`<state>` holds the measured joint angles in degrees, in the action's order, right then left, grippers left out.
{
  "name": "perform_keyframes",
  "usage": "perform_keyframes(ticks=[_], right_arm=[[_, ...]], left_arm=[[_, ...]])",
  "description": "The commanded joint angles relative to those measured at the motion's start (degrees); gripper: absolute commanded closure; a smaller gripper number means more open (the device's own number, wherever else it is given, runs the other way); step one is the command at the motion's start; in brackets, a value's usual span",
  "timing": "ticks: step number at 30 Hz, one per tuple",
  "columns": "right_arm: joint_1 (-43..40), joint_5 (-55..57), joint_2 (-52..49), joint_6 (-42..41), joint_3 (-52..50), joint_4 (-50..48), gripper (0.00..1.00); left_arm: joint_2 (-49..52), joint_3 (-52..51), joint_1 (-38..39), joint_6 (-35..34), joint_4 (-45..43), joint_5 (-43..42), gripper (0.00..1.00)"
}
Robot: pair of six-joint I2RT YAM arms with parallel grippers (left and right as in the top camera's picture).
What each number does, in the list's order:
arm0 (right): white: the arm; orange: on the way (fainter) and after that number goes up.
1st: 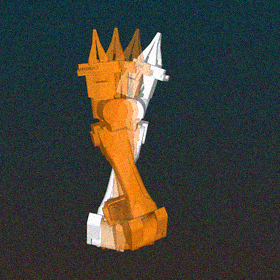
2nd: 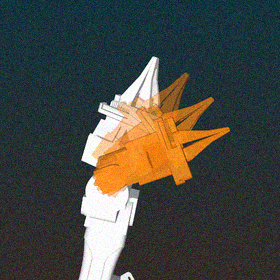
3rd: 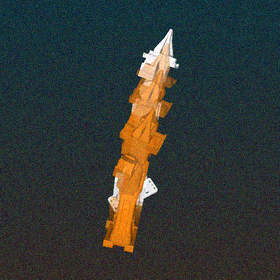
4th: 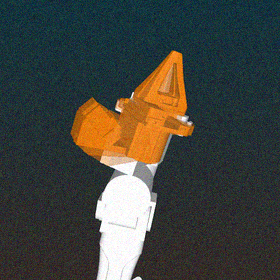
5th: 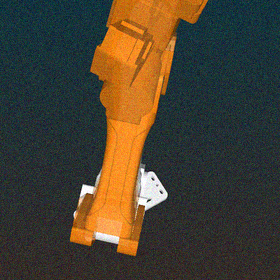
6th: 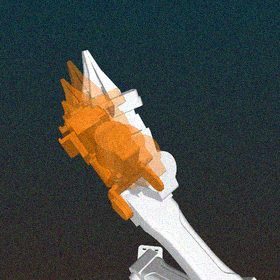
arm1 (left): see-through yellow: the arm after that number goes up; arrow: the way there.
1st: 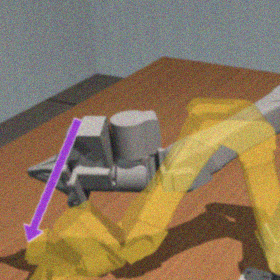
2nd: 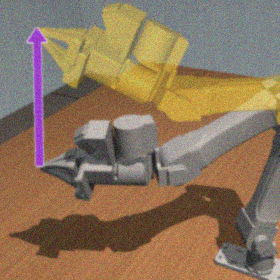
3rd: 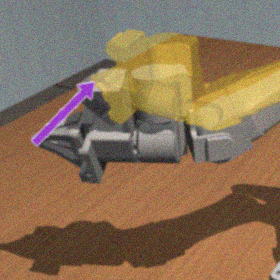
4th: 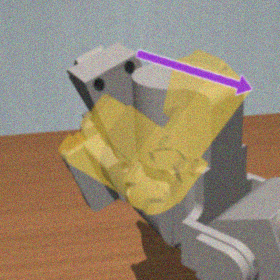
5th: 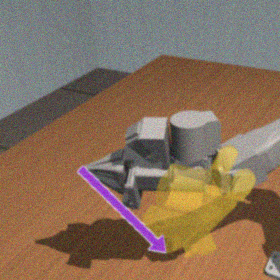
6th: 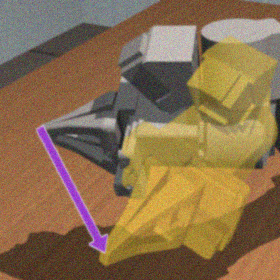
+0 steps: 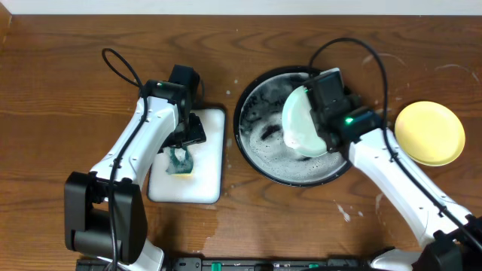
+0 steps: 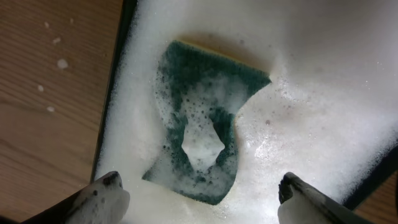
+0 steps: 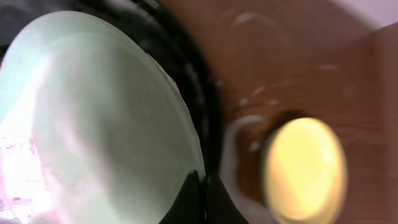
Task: Clean dirty plates on tray and stack at the side
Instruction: 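Tilt the pale green plate up with right gripper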
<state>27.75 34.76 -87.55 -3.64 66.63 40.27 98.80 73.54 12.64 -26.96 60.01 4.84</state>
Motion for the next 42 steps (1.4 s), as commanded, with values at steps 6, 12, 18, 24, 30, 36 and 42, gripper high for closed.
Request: perform_keyframes(ticks=[6,12,18,24,30,36,42], right_arm=[[10.38,25.9,3.08,0.11,0.35,-0.15,0.99],[16.94,38.77,3.08,1.25,0.35,-0.37,0.99],[19.98,43.25,3.06,6.08,0.35,-0.7,0.99],[20.65,43.41,3.06,7.63,0.35,-0.74,0.99],[20.72,43.47,3.08,9.09,0.35,-1.07,0.99],[20.72,44.68,3.08,9.38,0.35,-1.09,0.99],[20.72,44.72,3.06,10.19,0.35,-1.33,0.99]], left_arm=[[-0.33,0.17,-0.09,0.15,0.28,0.28,0.18],[-0.33,0.17,-0.09,0.17,0.28,0.28,0.19],[-0.33,0.17,-0.09,0.17,0.28,0.28,0.19],[-0.33,0.17,-0.09,0.17,0.28,0.28,0.19],[-0.33,0.17,-0.09,0.15,0.28,0.28,0.19],[-0.33,0.17,-0.09,0.17,0.28,0.28,0.19],[-0.33,0.17,-0.09,0.15,0.31,0.28,0.18]])
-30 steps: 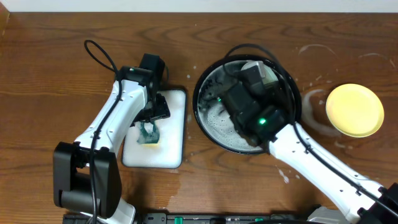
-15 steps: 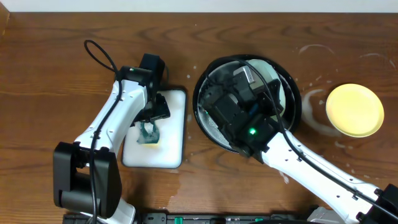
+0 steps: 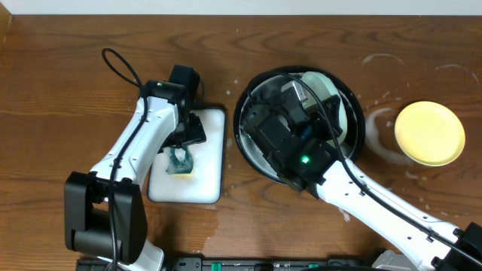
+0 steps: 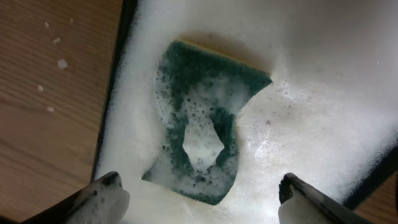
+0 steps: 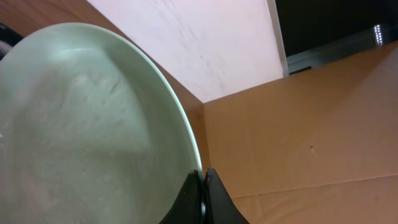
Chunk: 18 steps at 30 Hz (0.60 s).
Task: Clean dirty plates on tray and stack at the side
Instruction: 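Tilt the pale green plate up with right gripper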
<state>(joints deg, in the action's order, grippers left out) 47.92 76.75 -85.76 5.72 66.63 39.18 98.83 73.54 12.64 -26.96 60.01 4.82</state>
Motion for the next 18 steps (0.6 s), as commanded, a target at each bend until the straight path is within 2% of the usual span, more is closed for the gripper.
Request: perform_keyframes(ticks=[1,18], right_arm=[[0.55,2.73,1.27,0.83,0.35,-0.22,0.99],[0.5,2.69,1.27,2.12,0.35,-0.9,0.99]], left_arm=[[-0.35,0.17,-0.09,0.15,0.28,0.31,0.19],[-0.35,0.17,-0.09,0.17,0.28,0.31,0.18]])
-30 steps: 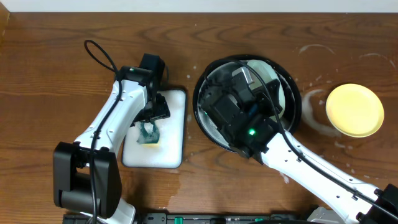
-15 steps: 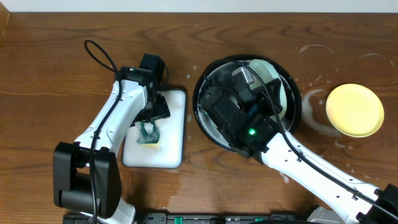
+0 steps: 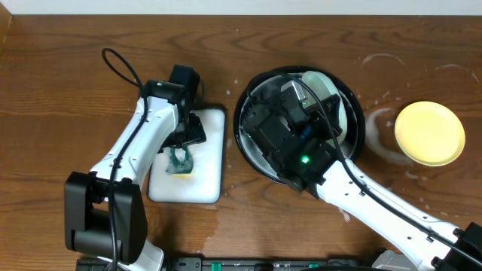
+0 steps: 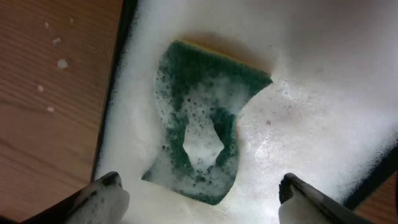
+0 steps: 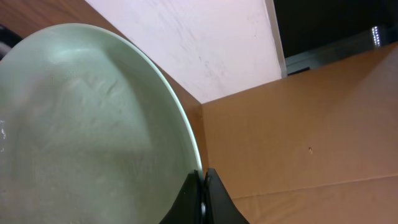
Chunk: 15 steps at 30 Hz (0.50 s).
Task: Clean dirty plates on tray and stack at the side
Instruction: 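Tilt the pale green plate up with right gripper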
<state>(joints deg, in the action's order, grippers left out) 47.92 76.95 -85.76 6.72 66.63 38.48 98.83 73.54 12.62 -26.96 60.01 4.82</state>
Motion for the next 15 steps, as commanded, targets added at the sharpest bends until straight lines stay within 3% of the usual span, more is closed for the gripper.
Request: perform_keyframes(ticks=[1,15], right_arm=[[0.5,2.49,1.27,1.14,0.35,-0.2,0.99],[0.48,-1.36,1.27,1.09,0.35,-0.39,0.99]], left_arm=[[-0.35,0.17,-0.07,0.15,0.28,0.31,0.18],[-0.35,0.17,-0.07,0.15,0.28,0.31,0.18]])
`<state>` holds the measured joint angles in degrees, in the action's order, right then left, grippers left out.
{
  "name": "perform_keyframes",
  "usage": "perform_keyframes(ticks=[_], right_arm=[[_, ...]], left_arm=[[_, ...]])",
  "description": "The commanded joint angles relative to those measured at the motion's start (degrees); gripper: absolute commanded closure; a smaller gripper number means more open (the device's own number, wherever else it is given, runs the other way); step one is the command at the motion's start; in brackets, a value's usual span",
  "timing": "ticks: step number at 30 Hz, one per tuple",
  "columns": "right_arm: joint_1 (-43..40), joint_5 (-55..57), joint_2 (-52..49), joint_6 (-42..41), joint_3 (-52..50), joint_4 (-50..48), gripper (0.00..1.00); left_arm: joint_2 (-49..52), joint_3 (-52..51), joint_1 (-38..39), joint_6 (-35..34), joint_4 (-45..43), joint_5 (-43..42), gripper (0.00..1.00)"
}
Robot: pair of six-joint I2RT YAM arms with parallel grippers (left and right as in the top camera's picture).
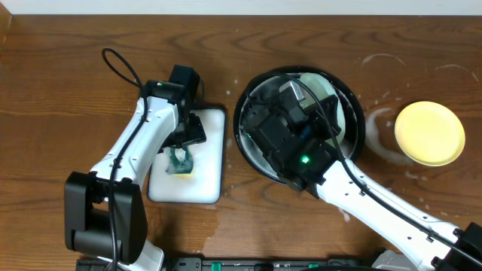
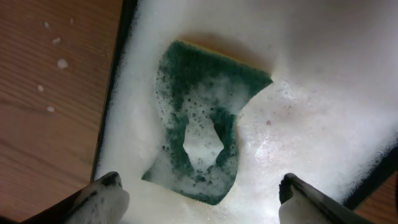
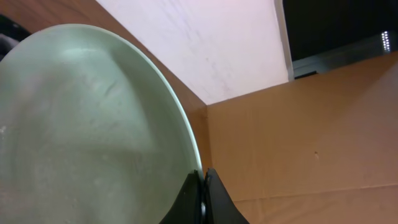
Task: Clean dirty plates on tray and stack at the side
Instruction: 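Tilt the pale green plate up with right gripper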
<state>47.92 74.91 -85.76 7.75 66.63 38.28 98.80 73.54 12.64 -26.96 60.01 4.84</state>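
My right gripper (image 3: 202, 186) is shut on the rim of a pale green plate (image 3: 87, 124). The plate is held tilted up over the round black basin (image 1: 245, 139); overhead, part of the plate (image 1: 339, 111) shows past the right arm, which covers most of the basin. A soapy green sponge (image 2: 199, 124) lies in foam on the white tray (image 1: 209, 184). My left gripper (image 2: 199, 190) hangs open just above the sponge (image 1: 179, 161), one finger to each side, touching nothing.
A yellow plate (image 1: 429, 133) lies flat on the wooden table at the far right. Wet rings and droplets (image 1: 380, 120) mark the wood between it and the basin. The right wrist view looks up at a white wall and brown board.
The right wrist view has shifted very slightly, with the green plate still gripped at its rim. The left gripper and the sponge have not moved.
At first my right gripper held the green plate tilted in the soapy basin, the yellow plate in its view. By 1.1 s ago the arm lay across the basin with the plate raised toward the wall, and stays so. The left gripper stayed open over the sponge throughout.
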Motion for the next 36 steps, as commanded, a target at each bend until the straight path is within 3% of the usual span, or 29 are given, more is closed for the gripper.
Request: perform_keyframes(ticks=[1,21,36], right_arm=[[0.48,0.68,1.27,0.07,0.35,-0.17,0.99],[-0.44,0.68,1.27,-0.02,0.35,-0.35,0.99],[-3.74,-6.73,1.27,-7.06,0.35,0.07,0.99]], left_arm=[[-0.33,0.17,-0.09,0.15,0.28,0.28,0.18],[-0.33,0.17,-0.09,0.15,0.28,0.28,0.18],[-0.33,0.17,-0.09,0.15,0.28,0.28,0.18]])
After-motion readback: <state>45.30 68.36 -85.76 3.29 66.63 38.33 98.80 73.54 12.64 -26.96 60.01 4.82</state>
